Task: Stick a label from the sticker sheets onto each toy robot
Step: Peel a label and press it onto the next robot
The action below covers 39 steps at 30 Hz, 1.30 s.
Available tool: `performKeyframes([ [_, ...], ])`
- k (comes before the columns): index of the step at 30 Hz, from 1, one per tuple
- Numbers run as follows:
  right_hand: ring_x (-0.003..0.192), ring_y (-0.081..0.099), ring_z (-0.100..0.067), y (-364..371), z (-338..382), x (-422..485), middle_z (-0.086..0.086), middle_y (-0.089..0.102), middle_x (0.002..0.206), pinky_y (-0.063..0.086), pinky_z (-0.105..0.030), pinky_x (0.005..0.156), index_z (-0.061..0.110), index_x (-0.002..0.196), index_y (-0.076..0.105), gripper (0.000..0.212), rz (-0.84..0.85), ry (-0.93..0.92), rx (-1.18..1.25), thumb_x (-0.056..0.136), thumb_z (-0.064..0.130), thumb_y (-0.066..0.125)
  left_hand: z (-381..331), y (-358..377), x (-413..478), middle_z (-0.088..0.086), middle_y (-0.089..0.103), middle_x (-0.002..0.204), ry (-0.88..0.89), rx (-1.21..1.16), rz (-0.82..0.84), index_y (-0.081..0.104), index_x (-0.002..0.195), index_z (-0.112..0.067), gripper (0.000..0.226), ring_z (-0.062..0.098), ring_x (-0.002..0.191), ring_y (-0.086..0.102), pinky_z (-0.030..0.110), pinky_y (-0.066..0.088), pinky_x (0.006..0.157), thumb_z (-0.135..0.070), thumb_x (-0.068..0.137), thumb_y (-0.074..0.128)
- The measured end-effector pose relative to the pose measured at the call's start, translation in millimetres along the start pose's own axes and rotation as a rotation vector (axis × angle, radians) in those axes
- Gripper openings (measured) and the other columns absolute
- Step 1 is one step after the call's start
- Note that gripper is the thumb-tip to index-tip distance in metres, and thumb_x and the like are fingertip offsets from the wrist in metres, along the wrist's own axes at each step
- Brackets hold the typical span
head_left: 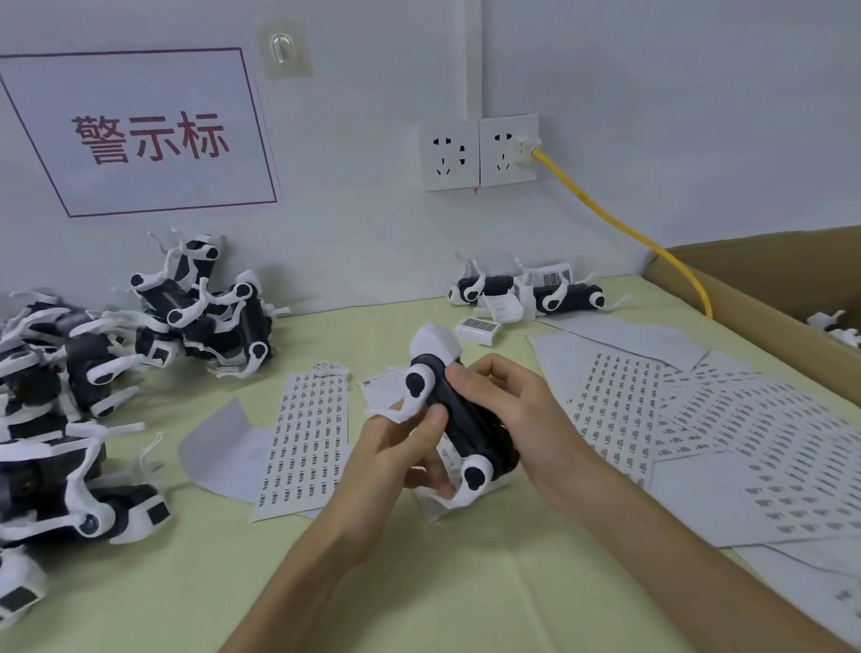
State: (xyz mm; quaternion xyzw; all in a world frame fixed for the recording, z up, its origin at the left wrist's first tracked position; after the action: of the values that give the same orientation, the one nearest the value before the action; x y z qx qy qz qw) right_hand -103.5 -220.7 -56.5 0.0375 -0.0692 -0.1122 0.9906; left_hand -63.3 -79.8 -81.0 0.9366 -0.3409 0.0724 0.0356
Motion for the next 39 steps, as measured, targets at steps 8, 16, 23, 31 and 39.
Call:
performKeyframes([
  [8, 0.073, 0.060, -0.014, 2, 1, -1, -0.004, 0.062, 0.081, 0.045, -0.021, 0.065, 0.011, 0.091, 0.062, 0.019, 0.062, -0.011, 0.001, 0.093, 0.027, 0.071, -2, -5, 1, 0.017, 0.065, 0.101, -0.019, -0.117, -0.044, 0.071, 0.114, -0.009, 0.059, 0.033, 0.084, 0.049, 0.028, 0.042, 0.063, -0.059, 0.084, 0.063],
  [16, 0.066, 0.058, -0.017, 1, 0, -2, -0.004, 0.058, 0.075, 0.044, -0.020, 0.059, 0.010, 0.083, 0.053, 0.043, 0.037, 0.044, 0.002, 0.085, 0.048, 0.073, -6, -6, 0, 0.029, 0.069, 0.107, -0.036, -0.041, 0.008, 0.073, 0.110, -0.010, 0.051, 0.034, 0.088, 0.061, 0.033, 0.049, 0.073, -0.055, 0.090, 0.061],
  [23, 0.072, 0.058, -0.022, -1, 1, -1, -0.006, 0.057, 0.081, 0.043, -0.023, 0.063, 0.011, 0.079, 0.048, 0.036, 0.109, 0.107, 0.061, 0.094, 0.039, 0.065, -3, -7, -1, 0.021, 0.073, 0.117, -0.060, -0.082, 0.010, 0.075, 0.116, -0.017, 0.041, 0.041, 0.102, 0.064, 0.045, 0.046, 0.086, -0.046, 0.098, 0.051],
  [31, 0.086, 0.055, -0.029, 0, 3, -1, -0.012, 0.061, 0.094, 0.043, -0.034, 0.071, 0.012, 0.089, 0.058, 0.016, 0.144, 0.083, 0.104, 0.099, 0.024, 0.060, -11, -3, -2, 0.012, 0.073, 0.107, -0.051, -0.231, 0.021, 0.075, 0.119, -0.024, 0.042, 0.021, 0.087, 0.071, 0.020, 0.048, 0.059, -0.047, 0.093, 0.051],
  [39, 0.097, 0.064, -0.025, 3, 3, 0, -0.015, 0.062, 0.110, 0.053, -0.041, 0.087, 0.006, 0.122, 0.062, 0.031, 0.250, 0.020, 0.166, 0.092, 0.012, 0.065, -10, -7, 1, 0.009, 0.066, 0.140, -0.029, -0.382, 0.018, 0.060, 0.144, -0.029, 0.054, 0.030, 0.120, 0.068, 0.039, 0.059, 0.086, -0.052, 0.096, 0.053],
])
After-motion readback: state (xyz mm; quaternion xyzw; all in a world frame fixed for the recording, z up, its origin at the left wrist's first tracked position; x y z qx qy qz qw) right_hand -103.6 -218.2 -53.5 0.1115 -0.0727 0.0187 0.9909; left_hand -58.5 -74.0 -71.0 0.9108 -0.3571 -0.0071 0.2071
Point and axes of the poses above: each hand's wrist, its own x-axis towards the middle knuckle, its own y-axis out of the palm, z = x × y, the point moved 4 cm from there along x, towards the middle knuckle
